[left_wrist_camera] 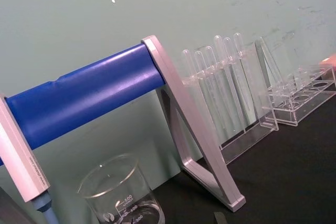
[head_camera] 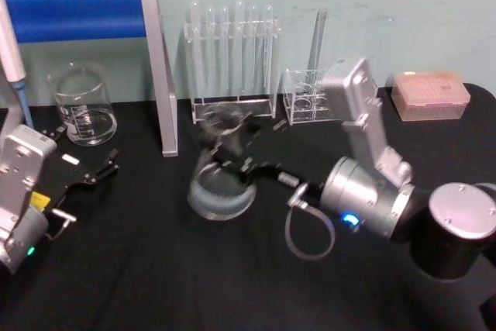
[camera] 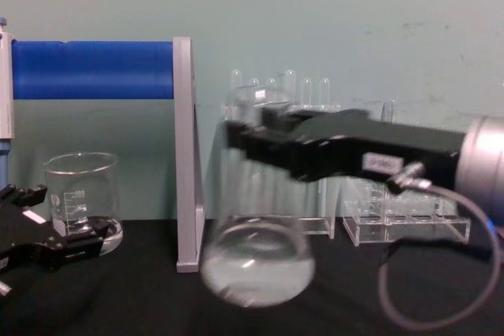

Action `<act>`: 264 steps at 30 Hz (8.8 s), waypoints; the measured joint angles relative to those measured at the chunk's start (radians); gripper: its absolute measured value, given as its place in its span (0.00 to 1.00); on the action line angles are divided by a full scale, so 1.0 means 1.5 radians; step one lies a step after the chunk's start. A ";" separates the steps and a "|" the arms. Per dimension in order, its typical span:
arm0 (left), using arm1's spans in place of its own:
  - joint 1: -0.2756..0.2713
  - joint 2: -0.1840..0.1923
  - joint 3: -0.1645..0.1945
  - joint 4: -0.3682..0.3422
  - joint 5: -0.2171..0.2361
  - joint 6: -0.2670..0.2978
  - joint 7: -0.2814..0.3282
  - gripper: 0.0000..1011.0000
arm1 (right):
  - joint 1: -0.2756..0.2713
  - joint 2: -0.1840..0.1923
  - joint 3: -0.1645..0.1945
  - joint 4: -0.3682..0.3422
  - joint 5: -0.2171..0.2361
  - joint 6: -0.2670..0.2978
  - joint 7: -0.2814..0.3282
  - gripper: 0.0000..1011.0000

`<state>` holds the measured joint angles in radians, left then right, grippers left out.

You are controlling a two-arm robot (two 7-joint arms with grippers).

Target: Grasp the erlenmeyer flask with one hand, shake it three times, then place it back.

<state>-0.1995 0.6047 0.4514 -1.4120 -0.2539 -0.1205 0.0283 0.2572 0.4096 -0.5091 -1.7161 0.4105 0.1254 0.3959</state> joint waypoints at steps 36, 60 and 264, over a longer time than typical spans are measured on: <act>0.000 0.000 0.000 0.000 0.000 0.000 0.000 0.99 | -0.017 -0.031 0.154 0.050 -0.039 0.003 -0.080 0.44; 0.000 0.000 0.000 0.000 0.000 0.000 0.000 0.99 | -0.016 -0.020 -0.016 -0.032 0.004 0.022 0.066 0.44; 0.000 0.000 0.000 0.000 0.000 0.000 0.000 0.99 | -0.013 -0.014 0.020 0.100 -0.015 -0.068 0.042 0.44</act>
<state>-0.1995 0.6047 0.4514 -1.4120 -0.2539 -0.1205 0.0283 0.2375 0.3881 -0.4796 -1.5668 0.3873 0.0240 0.4584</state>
